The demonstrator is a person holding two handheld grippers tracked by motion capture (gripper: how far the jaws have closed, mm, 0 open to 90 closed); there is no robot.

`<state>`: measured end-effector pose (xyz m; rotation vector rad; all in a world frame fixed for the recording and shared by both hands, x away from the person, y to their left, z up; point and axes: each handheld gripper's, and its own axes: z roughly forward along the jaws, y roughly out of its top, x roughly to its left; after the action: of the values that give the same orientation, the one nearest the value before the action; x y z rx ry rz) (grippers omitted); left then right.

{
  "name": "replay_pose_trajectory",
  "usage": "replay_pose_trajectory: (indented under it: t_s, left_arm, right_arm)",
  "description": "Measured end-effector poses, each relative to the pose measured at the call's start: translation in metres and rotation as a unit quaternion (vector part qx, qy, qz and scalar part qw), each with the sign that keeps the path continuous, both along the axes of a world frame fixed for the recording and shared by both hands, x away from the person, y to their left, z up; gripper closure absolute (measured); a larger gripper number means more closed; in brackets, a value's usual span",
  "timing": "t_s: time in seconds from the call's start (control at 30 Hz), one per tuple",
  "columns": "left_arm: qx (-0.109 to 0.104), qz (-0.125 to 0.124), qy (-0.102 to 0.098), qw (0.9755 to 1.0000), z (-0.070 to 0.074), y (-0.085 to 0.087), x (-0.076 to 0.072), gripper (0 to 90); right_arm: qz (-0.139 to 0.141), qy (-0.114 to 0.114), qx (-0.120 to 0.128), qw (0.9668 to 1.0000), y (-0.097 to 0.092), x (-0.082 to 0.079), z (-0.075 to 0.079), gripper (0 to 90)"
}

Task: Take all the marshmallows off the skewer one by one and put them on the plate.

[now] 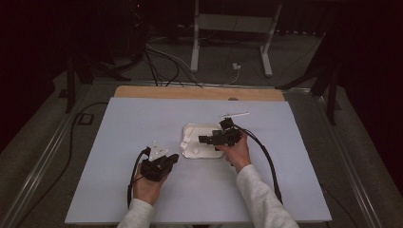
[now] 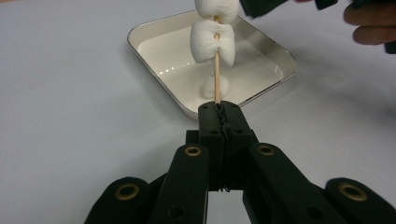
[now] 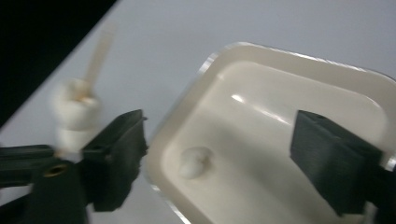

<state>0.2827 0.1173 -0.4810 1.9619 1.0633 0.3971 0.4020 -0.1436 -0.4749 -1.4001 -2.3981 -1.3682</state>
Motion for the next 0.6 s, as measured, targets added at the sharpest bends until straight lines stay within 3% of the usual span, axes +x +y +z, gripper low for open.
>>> replay_pose_trajectory:
  t_s: [0.13,0.2,0.6]
  left_arm:
    - [-0.002,0.0,0.0,1.0,0.0,0.0,0.0,90.0]
    - [-0.004,0.001,0.0,1.0,0.0,-0.001,0.0,90.0]
    - [-0.011,-0.004,-0.003,0.9999,0.002,-0.003,-0.001,90.0]
  right_arm:
    - [0.011,-0.009,0.021,0.9997,0.001,-0.004,0.008,15.3]
    - [0.017,-0.007,0.046,0.9988,0.002,-0.006,0.014,15.3]
    - [0.038,-0.006,0.097,0.9945,0.006,-0.014,0.025,15.2]
